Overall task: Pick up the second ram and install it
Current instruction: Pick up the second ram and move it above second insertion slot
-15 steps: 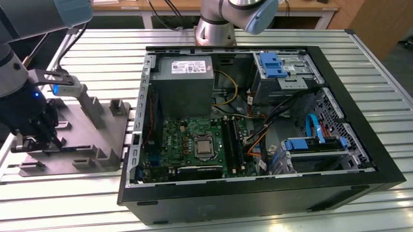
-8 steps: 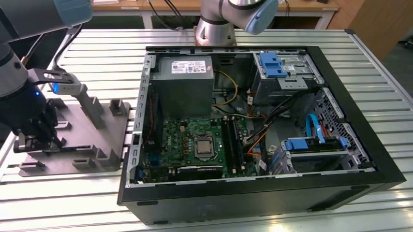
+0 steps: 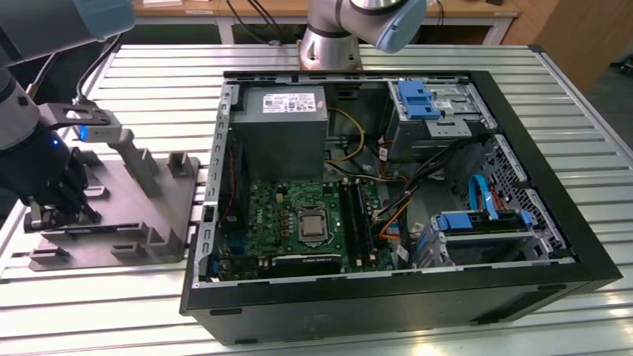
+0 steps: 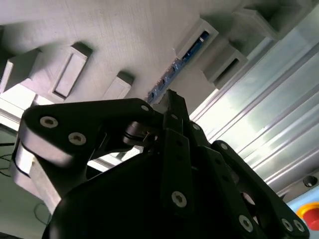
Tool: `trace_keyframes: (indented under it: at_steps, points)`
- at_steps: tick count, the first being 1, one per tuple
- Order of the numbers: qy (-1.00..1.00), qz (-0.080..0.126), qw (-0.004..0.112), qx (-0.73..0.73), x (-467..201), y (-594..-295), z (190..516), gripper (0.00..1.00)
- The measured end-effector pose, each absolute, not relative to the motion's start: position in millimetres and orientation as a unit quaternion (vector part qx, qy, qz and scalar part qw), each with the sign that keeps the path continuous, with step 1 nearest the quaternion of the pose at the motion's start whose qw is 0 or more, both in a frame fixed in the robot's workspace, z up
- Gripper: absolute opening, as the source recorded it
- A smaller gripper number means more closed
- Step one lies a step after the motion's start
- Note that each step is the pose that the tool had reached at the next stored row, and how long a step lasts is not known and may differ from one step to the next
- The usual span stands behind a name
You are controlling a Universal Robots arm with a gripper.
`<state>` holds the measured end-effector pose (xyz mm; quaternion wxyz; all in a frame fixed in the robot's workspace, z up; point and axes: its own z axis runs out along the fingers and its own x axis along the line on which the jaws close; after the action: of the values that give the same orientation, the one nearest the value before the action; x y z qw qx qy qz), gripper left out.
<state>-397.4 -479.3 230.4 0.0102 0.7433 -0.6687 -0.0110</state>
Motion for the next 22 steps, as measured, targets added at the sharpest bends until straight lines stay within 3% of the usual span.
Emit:
trace_keyframes:
  at_steps: [5,17,19,21,22]
  points:
    - [-0.68,-0.022,-0.002,0.732,-399.4,-479.3,229.7,0.11]
    - [-0.699,-0.022,-0.003,0.715,-400.4,-479.3,228.6,0.11]
    - [-0.699,-0.022,-0.003,0.715,-400.4,-479.3,228.6,0.29]
    - [-0.699,-0.022,-0.003,0.715,-400.4,-479.3,228.6,0.29]
    - [-0.699,-0.022,-0.003,0.715,-400.4,-479.3,228.6,0.36]
